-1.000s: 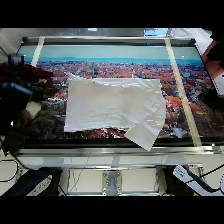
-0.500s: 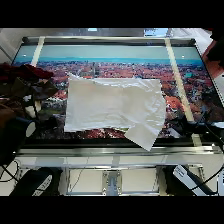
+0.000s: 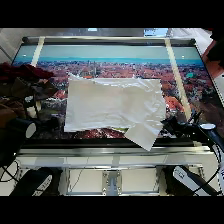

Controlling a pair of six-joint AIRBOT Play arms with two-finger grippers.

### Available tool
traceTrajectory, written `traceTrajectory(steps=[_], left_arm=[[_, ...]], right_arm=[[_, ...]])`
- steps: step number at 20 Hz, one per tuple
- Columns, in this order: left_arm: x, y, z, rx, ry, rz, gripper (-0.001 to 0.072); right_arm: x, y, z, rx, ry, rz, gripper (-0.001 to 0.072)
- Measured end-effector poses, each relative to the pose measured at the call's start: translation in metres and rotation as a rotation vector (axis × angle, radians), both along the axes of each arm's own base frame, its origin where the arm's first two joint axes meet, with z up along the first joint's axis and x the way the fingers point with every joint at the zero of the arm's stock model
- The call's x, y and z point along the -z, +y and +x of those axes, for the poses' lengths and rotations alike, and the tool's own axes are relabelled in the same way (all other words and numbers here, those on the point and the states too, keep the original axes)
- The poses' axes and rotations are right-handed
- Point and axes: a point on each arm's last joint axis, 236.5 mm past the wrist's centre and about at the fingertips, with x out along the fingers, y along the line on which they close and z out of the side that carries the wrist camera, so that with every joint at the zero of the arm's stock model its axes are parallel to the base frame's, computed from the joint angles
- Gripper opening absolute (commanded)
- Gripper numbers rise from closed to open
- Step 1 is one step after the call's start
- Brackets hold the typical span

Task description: Fold the shirts.

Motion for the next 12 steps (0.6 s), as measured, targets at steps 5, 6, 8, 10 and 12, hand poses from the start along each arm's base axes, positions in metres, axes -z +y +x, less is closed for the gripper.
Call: traceTrajectory(steps=[5,6,8,10,12], left_arm=[[0.0,-0.001,0.001,0.001,-0.004,-0.002,0.0646],[0.0,-0.001,0.001,0.001,-0.006,-0.003,0.0646],[-0.001,-0.002,0.004,0.004,-0.017,-0.007,0.0646],[-0.002,-0.004,0.005,0.005,-0.022,-0.014,0.0646],[-0.002,-0.005,0.006,0.006,-0.026,-0.021,0.0646]], right_arm=[[0.003,-0.004,0.005,0.026,-0.007,-0.019,0.0381],[0.003,-0.004,0.007,0.033,-0.008,-0.012,0.0382],[0.004,-0.001,0.008,0.041,-0.005,0.007,0.0382],[0.004,0.004,0.01,0.04,-0.005,0.021,0.0381],[0.005,0.009,0.012,0.031,-0.009,0.02,0.0335]])
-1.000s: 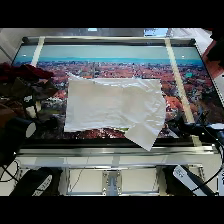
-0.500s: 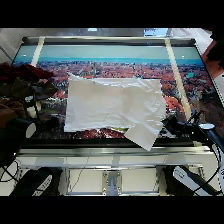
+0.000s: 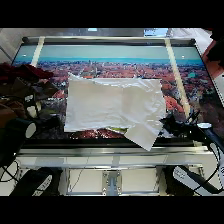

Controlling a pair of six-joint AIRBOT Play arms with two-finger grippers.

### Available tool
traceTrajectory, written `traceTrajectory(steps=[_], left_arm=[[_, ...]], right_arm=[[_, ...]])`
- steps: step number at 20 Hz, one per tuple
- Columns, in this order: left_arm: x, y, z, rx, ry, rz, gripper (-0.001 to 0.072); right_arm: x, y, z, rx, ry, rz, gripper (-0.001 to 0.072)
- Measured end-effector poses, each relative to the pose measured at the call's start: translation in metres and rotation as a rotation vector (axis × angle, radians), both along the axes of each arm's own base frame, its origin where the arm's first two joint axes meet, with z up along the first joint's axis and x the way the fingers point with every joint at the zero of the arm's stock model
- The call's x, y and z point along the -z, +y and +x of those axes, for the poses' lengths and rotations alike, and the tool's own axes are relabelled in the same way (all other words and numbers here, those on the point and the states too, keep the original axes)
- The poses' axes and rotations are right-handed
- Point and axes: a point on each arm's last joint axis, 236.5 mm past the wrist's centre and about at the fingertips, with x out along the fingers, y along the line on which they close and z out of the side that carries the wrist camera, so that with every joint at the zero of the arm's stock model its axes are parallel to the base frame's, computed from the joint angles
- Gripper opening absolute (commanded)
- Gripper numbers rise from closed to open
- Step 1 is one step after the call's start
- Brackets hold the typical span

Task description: Fold the shirts.

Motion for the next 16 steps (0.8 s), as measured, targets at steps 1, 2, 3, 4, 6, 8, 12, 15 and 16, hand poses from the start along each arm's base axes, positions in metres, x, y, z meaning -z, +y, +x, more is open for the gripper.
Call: traceTrajectory(steps=[1,2,3,4,6,8,12,15,16], left_arm=[[0.0,-0.001,0.0,0.0,0.0,-0.002,0.0646],[0.0,-0.001,0.0,0.0,-0.002,-0.004,0.0646],[0.0,-0.001,0.0,0.0,-0.002,-0.004,0.0646],[0.0,-0.001,0.0,0.0,-0.002,-0.006,0.0646],[0.0,-0.002,0.001,0.0,-0.003,-0.008,0.0646],[0.002,-0.002,0.001,-0.037,-0.007,-0.026,0.0646],[0.025,-0.008,-0.007,-0.237,-0.003,-0.143,0.0645],[0.048,-0.023,-0.013,-0.389,0.009,-0.275,0.0644],[0.055,-0.027,-0.015,-0.441,0.011,-0.319,0.0644]], right_arm=[[0.001,0.003,0.001,-0.007,-0.001,-0.004,0.0218],[0.002,0.006,0.002,-0.015,0.001,-0.006,0.0076],[0.002,0.007,0.004,-0.01,-0.004,-0.003,0.003],[0.002,0.009,0.005,-0.009,-0.006,-0.002,0.0029],[-0.003,0.01,0.012,-0.007,-0.023,0.004,0.0029],[-0.012,0.011,0.02,-0.024,-0.05,0.003,0.0029],[-0.033,0.017,0.032,-0.083,-0.097,0.019,0.0029],[-0.042,0.022,0.035,-0.118,-0.113,0.031,0.003],[-0.044,0.024,0.035,-0.127,-0.116,0.036,0.003]])
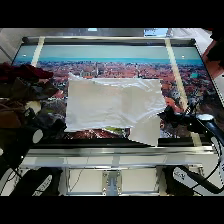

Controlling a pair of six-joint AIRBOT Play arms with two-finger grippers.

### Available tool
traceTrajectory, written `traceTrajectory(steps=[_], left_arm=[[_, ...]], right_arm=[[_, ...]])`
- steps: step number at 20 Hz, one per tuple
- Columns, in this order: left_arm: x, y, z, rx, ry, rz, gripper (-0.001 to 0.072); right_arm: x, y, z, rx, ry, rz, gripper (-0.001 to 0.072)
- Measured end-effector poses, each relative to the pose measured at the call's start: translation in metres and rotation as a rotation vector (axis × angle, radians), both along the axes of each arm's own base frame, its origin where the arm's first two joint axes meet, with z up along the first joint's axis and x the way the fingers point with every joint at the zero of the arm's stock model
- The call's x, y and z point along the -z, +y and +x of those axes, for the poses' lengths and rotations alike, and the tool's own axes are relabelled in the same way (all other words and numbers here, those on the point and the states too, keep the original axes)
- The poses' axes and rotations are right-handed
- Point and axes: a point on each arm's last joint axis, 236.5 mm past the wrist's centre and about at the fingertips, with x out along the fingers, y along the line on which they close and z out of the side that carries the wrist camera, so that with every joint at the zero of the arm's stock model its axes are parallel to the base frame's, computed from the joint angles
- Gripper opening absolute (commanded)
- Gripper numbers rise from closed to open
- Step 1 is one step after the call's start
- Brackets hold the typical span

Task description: Fold the shirts.

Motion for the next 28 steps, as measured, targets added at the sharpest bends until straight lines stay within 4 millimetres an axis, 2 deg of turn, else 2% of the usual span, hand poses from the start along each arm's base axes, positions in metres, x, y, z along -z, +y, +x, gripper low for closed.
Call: traceTrajectory(steps=[4,5,6,10,12,13,14,15,17,20,22,23,24,26,28], left_arm=[[0.022,-0.012,-0.006,-0.181,0.011,-0.153,0.0639],[0.025,-0.015,-0.003,-0.221,-0.004,-0.195,0.0582],[0.027,-0.018,0.0,-0.257,-0.024,-0.234,0.0564],[0.031,-0.023,0.012,-0.345,-0.08,-0.328,0.0555],[0.033,-0.023,0.015,-0.369,-0.091,-0.348,0.0457],[0.035,-0.024,0.016,-0.376,-0.093,-0.354,0.0455],[0.036,-0.024,0.018,-0.383,-0.093,-0.359,0.0408],[0.037,-0.024,0.02,-0.389,-0.098,-0.365,0.0302],[0.037,-0.025,0.025,-0.399,-0.118,-0.378,0.0012],[0.028,-0.026,0.039,-0.406,-0.181,-0.406,0.0012],[0.009,-0.026,0.06,-0.383,-0.278,-0.426,0.0012],[-0.007,-0.027,0.073,-0.355,-0.339,-0.429,0.0012],[-0.031,-0.028,0.088,-0.304,-0.421,-0.421,0.0012],[-0.096,-0.03,0.116,-0.16,-0.598,-0.367,0.0012],[-0.182,-0.034,0.131,0.014,-0.794,-0.267,0.0012]], right_arm=[[-0.004,0.006,-0.002,-0.037,-0.006,0.011,0.003],[-0.005,0.006,-0.002,-0.041,-0.009,0.012,0.003],[-0.005,0.008,-0.003,-0.049,-0.01,0.016,0.0029],[-0.009,0.012,-0.003,-0.062,-0.021,0.032,0.003],[-0.011,0.014,-0.002,-0.063,-0.03,0.042,0.003],[-0.013,0.015,-0.001,-0.063,-0.037,0.049,0.003],[-0.014,0.016,0.0,-0.062,-0.043,0.054,0.0029],[-0.016,0.016,0.001,-0.061,-0.047,0.058,0.003],[-0.017,0.017,0.003,-0.058,-0.055,0.066,0.0029],[-0.021,0.019,0.003,-0.068,-0.07,0.071,0.0028],[-0.032,0.022,0.005,-0.088,-0.104,0.074,0.0028],[-0.042,0.024,0.006,-0.105,-0.135,0.066,0.0028],[-0.056,0.025,0.009,-0.124,-0.177,0.053,0.0028],[-0.098,0.028,0.012,-0.18,-0.294,0.006,0.0028],[-0.159,0.033,0.011,-0.239,-0.446,-0.066,0.0027]])
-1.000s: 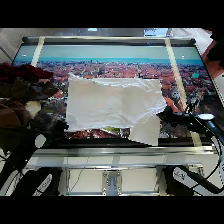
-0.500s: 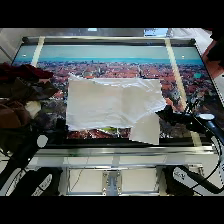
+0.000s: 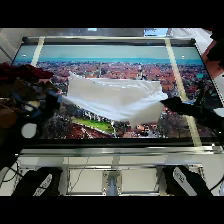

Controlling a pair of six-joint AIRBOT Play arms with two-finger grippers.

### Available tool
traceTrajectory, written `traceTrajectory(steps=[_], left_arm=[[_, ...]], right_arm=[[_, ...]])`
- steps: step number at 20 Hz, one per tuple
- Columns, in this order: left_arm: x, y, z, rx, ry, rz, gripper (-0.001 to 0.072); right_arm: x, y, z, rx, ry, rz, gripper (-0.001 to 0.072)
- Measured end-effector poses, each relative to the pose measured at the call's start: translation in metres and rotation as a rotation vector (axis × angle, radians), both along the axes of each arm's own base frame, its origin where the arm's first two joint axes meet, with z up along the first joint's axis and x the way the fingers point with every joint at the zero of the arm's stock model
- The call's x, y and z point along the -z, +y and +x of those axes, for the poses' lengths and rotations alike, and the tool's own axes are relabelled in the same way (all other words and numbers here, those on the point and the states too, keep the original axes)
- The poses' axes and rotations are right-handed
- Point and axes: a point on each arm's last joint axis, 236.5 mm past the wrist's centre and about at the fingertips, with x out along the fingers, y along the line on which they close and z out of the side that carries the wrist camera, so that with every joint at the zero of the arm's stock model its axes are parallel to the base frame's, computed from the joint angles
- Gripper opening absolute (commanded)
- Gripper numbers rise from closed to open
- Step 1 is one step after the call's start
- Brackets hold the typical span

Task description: Fold the shirts.

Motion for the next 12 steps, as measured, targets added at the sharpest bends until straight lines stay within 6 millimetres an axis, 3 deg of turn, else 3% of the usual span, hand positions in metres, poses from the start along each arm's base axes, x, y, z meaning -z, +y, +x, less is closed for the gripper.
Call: traceTrajectory(steps=[3,6,9,12], left_arm=[[-0.141,-0.003,-0.02,0.092,-0.299,0.24,0.0011],[-0.262,0.009,-0.075,0.073,-0.557,0.426,0.0009],[-0.339,0.02,-0.132,0.035,-0.697,0.558,0.0009],[-0.363,0.024,-0.152,0.033,-0.717,0.65,0.0009]], right_arm=[[-0.115,0.011,-0.022,-0.018,-0.285,-0.116,0.0025],[-0.231,0.015,-0.069,0.074,-0.574,-0.274,0.0023],[-0.324,0.015,-0.126,0.2,-0.809,-0.428,0.0022],[-0.382,0.01,-0.161,0.298,-0.946,-0.523,0.0022]])
